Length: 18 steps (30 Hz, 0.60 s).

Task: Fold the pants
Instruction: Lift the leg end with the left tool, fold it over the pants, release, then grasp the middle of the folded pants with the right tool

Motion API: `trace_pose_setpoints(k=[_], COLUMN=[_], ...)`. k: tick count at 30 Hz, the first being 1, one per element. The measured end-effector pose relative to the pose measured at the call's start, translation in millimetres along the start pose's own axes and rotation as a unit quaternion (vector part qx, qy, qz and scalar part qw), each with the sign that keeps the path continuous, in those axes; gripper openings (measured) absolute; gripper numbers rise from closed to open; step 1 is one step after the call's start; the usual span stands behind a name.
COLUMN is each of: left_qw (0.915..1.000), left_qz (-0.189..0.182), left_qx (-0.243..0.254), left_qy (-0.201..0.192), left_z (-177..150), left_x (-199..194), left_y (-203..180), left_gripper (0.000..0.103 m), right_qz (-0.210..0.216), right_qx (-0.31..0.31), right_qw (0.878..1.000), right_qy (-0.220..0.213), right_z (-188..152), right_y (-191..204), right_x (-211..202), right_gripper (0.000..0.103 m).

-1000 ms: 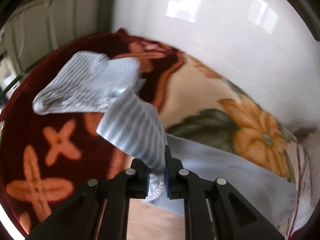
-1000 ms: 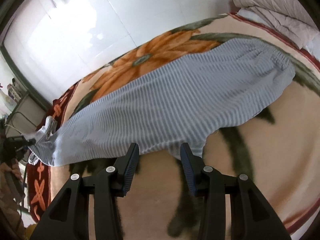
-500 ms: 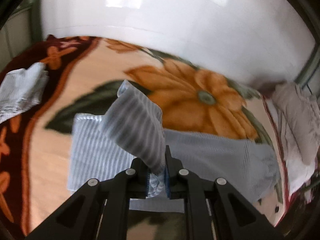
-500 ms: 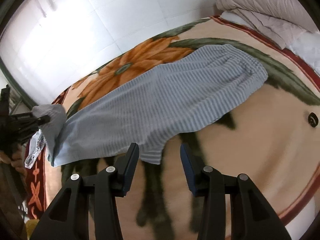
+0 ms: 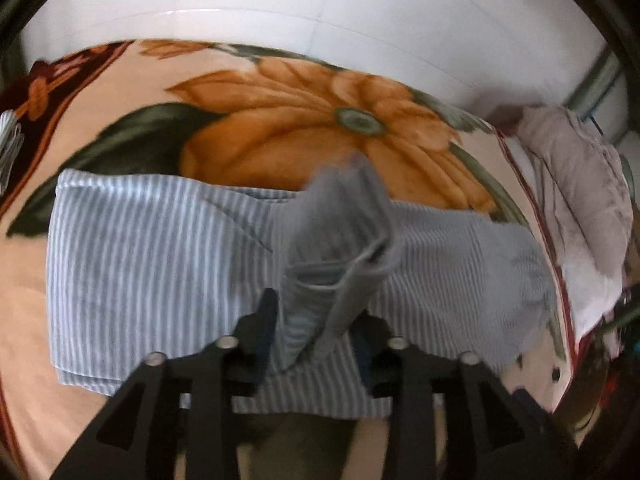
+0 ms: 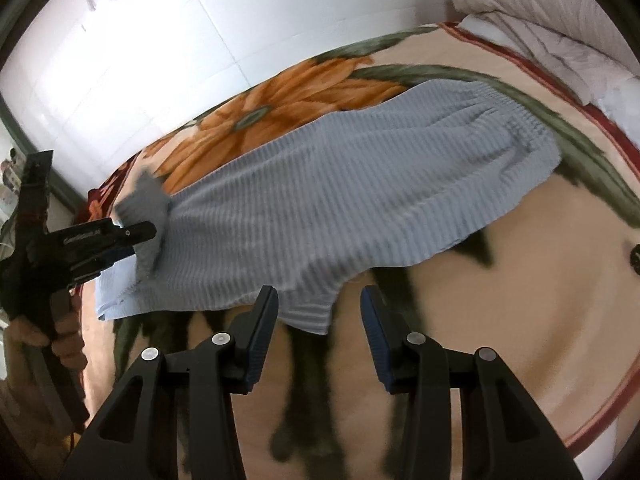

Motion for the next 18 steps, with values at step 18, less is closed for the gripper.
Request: trace_pose_setpoints(k=[18], left_qw=[0.9912], left_qz=[0.123], left_qx=[0.005], left_qy=[-0.051], left_z=[5], left_x=[-79], left_y=[82], left_gripper=[0.059], right_qz=[0.103], right_qx=[-0.043], right_qw=[0.992], right_qy=[0.066], right_z=[11], right_y=[118], right_x=[32], right_gripper=[0.061])
Point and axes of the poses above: each gripper's, at about its wrist camera, not at the fingertips, and x roughly the way its jaws point, y to its left, z to its top, the point moved 9 cm from there along x, roughly the way its jaws point, and after that the axes turned 12 degrees about -z, right-handed, at the moved point
